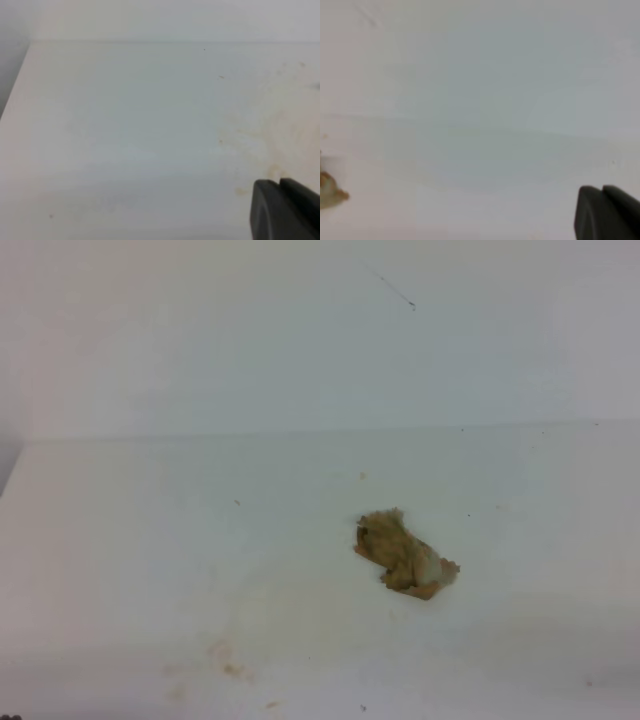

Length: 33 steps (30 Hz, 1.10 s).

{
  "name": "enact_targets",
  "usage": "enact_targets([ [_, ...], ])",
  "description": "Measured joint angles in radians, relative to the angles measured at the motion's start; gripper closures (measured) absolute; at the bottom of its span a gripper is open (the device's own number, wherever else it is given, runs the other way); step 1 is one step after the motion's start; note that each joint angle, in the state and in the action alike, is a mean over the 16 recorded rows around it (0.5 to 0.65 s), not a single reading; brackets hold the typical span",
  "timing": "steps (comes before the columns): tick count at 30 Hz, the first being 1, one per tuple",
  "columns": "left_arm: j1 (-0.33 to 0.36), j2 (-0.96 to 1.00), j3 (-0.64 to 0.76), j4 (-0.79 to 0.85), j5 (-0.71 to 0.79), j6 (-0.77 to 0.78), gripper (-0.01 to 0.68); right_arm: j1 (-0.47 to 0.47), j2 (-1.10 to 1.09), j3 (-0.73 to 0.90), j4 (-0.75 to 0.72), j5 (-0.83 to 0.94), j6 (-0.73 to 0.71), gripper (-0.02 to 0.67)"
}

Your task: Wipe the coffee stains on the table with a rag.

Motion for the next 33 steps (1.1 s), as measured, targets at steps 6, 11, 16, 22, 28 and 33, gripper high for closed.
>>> enact_targets([
  [6,0.0,0.0,0.0,0.0,0.0,0.0,0.675,-0.109,-0.101,0.012,-0.009,0.184,-0.021,0.649],
  [11,0.0,-0.001,0.0,0.0,0.0,0.0,0.675,-0.144,-0.123,0.012,-0.018,0.273,-0.028,0.649],
  [16,0.0,-0.001,0.0,0.0,0.0,0.0,0.675,-0.145,-0.122,0.013,-0.026,0.29,-0.026,0.649],
  [22,0.0,-0.001,0.0,0.0,0.0,0.0,0.675,-0.135,-0.122,0.013,-0.082,0.278,0.045,0.649],
  [28,0.0,-0.001,0.0,0.0,0.0,0.0,0.675,-0.108,-0.122,0.013,-0.193,0.266,0.181,0.649],
  [33,0.0,-0.001,0.0,0.0,0.0,0.0,0.675,-0.075,-0.122,0.013,-0.292,0.256,0.296,0.649],
])
